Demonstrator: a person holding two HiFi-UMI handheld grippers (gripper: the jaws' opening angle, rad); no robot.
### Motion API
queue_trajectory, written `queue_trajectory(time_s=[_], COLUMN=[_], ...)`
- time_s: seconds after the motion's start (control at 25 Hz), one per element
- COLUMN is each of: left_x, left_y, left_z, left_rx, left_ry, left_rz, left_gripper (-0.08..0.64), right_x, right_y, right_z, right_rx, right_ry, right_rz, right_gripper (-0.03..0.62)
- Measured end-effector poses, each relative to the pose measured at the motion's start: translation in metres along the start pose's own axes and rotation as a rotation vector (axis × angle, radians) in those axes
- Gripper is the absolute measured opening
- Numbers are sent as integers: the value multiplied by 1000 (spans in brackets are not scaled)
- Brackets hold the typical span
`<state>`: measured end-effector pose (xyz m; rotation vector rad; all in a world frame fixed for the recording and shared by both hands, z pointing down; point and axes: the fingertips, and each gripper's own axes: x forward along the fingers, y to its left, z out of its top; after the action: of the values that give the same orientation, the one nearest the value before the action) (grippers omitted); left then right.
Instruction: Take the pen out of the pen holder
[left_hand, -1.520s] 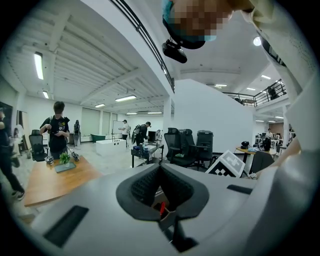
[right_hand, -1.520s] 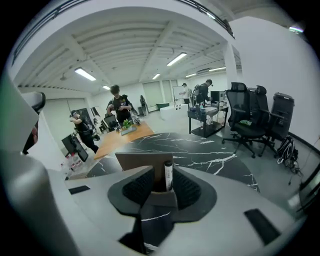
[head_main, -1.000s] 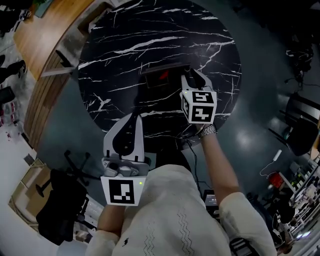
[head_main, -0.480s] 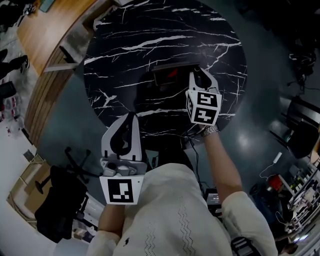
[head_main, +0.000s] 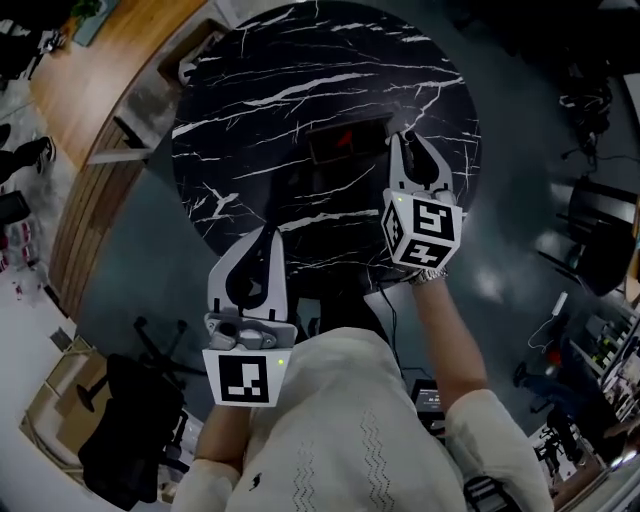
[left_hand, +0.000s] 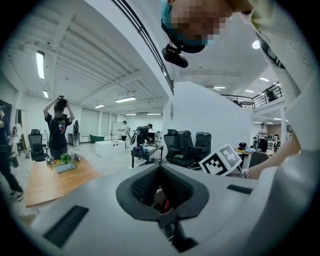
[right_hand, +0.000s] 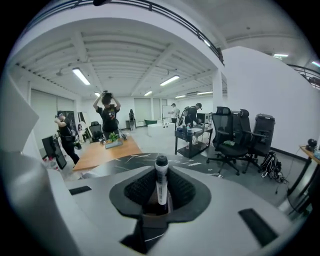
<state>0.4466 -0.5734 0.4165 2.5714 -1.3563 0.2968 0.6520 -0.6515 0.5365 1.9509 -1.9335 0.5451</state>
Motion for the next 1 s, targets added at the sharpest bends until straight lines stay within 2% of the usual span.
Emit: queue_trajectory(time_s=[0.16, 0.56, 0.8, 1.0], left_x=[-20, -75, -130, -175], left_y=[4, 7, 24, 28], left_z=[3, 28, 38, 49], left_rx=[6, 24, 39, 47], left_ry=[-19, -133, -181, -234], left_rz=[-26, -107, -105, -128], left_gripper=[9, 11, 11, 11], right_x=[-35, -171, -249, -295], right_y=[10, 67, 126, 176], right_z=[30, 98, 100, 80], right_rx=[7, -16, -19, -5], right_ry=[-86, -298, -337, -344], right_rz=[-4, 103, 144, 167], right_gripper=[86, 86, 86, 86])
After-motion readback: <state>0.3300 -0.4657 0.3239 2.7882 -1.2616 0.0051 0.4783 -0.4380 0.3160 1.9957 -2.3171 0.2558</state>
